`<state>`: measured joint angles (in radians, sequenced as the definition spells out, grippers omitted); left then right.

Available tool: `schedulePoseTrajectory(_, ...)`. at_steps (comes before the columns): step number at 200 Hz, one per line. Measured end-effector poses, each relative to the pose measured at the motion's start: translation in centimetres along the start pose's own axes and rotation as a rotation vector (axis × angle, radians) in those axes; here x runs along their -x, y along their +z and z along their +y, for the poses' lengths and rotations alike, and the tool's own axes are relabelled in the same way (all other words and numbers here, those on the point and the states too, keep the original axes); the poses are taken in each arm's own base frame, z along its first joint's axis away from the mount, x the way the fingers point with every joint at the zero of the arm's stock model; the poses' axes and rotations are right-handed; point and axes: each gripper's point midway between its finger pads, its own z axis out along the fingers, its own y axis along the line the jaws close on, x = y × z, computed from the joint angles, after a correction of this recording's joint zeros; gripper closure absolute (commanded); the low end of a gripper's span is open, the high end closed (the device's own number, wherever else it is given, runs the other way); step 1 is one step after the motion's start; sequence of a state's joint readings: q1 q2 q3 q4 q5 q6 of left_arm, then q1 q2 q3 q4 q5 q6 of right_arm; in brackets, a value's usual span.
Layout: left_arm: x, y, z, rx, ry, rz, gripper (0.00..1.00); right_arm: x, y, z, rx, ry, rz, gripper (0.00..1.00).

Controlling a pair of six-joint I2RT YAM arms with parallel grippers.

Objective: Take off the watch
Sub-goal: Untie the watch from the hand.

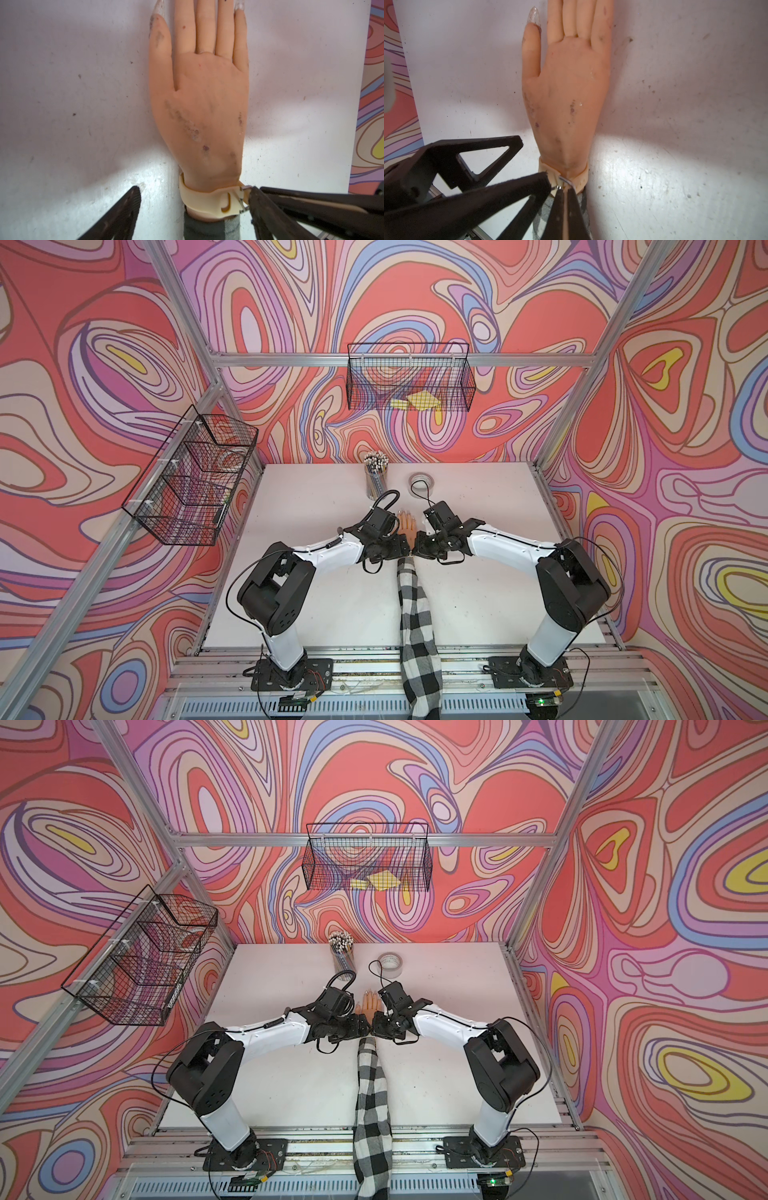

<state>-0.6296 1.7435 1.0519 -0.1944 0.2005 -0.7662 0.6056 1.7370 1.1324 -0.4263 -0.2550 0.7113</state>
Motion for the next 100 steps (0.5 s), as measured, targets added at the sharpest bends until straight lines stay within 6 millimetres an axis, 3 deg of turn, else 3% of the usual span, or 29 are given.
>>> schedulePoseTrajectory(100, 0.01, 0.0, 0.44, 0.021, 0.013, -0.005, 0.16, 0.0, 0.0, -0.01, -0.001, 0.0, 0.0, 1.0)
